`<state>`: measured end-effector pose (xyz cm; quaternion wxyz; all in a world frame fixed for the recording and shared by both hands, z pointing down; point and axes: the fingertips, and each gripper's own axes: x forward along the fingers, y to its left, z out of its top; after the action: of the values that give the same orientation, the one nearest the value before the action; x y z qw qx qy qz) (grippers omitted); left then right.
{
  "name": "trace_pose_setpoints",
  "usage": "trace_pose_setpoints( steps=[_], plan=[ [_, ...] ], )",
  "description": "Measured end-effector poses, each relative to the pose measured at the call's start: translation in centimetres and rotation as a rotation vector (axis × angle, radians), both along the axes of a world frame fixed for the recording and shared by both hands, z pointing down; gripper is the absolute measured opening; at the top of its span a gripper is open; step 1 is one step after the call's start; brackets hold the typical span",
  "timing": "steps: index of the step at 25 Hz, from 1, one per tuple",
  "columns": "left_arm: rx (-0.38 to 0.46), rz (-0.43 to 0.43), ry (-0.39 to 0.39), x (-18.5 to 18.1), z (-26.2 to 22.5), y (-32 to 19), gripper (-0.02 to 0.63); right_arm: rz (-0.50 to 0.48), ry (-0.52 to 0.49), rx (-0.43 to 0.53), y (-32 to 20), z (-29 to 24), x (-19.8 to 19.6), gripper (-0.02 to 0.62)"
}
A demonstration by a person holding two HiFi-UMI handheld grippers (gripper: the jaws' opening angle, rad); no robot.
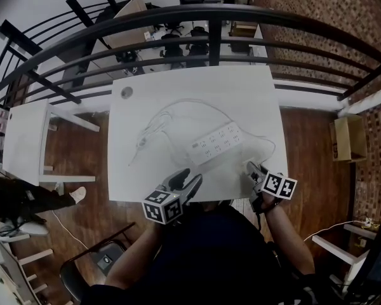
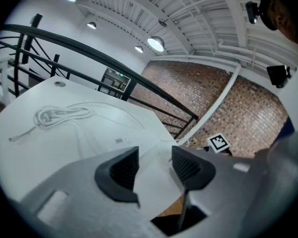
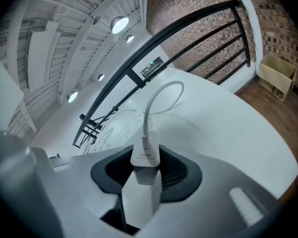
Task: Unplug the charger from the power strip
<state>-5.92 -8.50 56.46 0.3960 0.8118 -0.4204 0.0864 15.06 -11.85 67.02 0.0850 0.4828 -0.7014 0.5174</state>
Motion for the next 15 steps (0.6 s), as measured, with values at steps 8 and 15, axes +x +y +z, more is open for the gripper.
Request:
trace_pose_setpoints(
  steps=[8,15],
  plan=[
    [-0.001,0.028,-0.025,0.1,0.6,0.6,0.210,0.037,0.049,0.004,0.0,1.3,0.7,0.160],
    [0.004,0.039,-0.034,-0.1,0.5,0.6,0.210,0.070,0.170,0.007,-0.2,1.2,2.8,0.325]
  ],
)
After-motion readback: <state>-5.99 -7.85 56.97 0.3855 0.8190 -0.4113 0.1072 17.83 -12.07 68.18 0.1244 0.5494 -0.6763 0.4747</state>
